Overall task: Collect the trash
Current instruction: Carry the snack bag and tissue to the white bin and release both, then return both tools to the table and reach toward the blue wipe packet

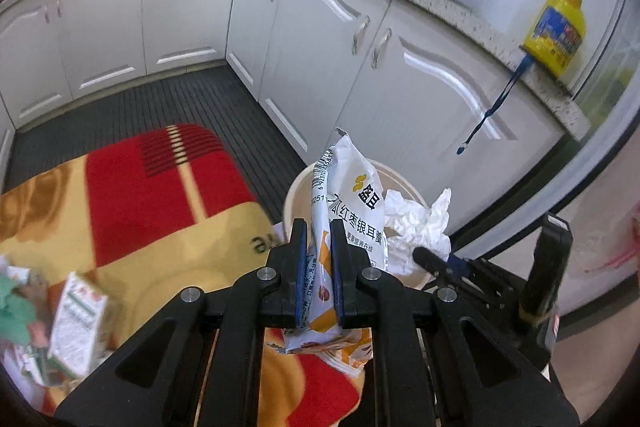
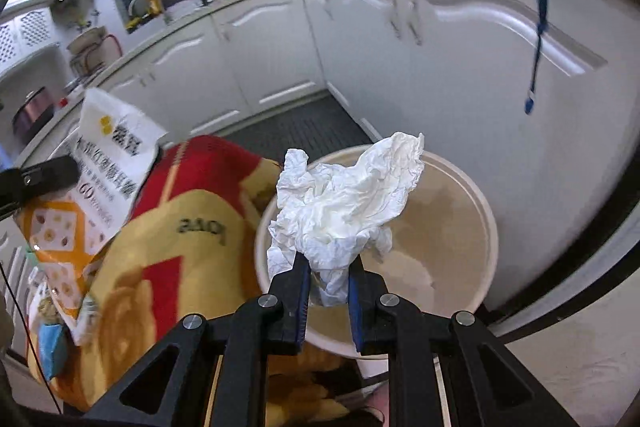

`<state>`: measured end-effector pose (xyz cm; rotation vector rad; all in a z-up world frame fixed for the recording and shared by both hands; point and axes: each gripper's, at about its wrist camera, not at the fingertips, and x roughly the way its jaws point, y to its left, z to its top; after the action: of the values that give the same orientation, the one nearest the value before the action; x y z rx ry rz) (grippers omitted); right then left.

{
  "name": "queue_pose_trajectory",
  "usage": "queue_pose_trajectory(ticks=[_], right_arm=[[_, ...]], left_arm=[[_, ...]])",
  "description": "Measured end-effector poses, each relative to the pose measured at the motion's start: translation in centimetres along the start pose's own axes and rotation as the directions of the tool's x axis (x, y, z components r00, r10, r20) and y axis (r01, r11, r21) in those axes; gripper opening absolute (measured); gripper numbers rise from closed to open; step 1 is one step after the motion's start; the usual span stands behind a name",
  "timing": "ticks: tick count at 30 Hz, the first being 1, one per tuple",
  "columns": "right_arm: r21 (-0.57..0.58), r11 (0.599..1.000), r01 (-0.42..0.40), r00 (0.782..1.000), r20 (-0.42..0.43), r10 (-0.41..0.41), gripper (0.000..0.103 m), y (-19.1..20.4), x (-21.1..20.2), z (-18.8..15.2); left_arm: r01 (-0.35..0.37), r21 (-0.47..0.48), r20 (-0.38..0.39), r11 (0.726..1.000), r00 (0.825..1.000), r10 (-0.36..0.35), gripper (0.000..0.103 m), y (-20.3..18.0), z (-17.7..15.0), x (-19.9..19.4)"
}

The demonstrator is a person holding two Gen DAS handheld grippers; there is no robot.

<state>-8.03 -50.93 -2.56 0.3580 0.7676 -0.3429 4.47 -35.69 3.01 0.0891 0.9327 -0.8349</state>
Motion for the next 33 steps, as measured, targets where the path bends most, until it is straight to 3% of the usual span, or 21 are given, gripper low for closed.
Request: queue_pose_trajectory(ticks=[4,5,6,7,8,15,24,33], right_arm=[[0.009,0.999,0.038,0.999,-0.010,-0.038,0.017,-0.6,1.2,0.1],[0.013,0.999,0.044,0.999,-0.012,-0.044,0.027,-0.7,1.4,0.1],[0.016,0.999,0.052,0.999,-0.013,-0.052,0.044,-0.9,1.5,0.1],[0.021,0.998,0.057,0.998,-0.010,-0.056,0.049,-1.1,1.6,0.0],[0.024,0.998,0.059,0.998,-0.006,-0.059,0.052,-1.2,1.6,-0.1],[0.023,0.999,0.035,0.999,-0.022,-0.035,0.052,-0.9,2.1,-0.8],[0.018,1.000,-0.005,1.000,-0.011,0.005,0.052,0.9,2.0,-1.1],[-0.026,0.998,-0.053,0.998,0.016,0.054,0.055,4.3,0.3,-0.8]], left_arm=[[-0.037,-0.007,0.025,0.999,0.999,0.038,0.012,-1.4,0.6,2.8],[-0.046,-0.018,0.032,0.999,0.998,0.046,0.015,-1.6,0.7,3.6],[-0.045,-0.029,0.029,0.999,0.999,0.046,0.028,-1.5,0.7,4.1],[-0.039,-0.040,0.024,0.998,0.999,0.040,0.044,-1.5,0.6,4.7],[-0.027,-0.054,0.017,0.998,0.999,0.028,0.050,-1.4,0.4,5.2],[-0.036,-0.074,-0.015,0.997,0.999,0.035,0.051,-0.4,-0.4,5.8],[-0.056,-0.047,0.039,0.997,0.998,0.058,0.051,0.3,-0.4,1.9],[-0.122,0.001,0.094,0.993,0.988,0.122,0.053,1.5,-1.5,-2.1]])
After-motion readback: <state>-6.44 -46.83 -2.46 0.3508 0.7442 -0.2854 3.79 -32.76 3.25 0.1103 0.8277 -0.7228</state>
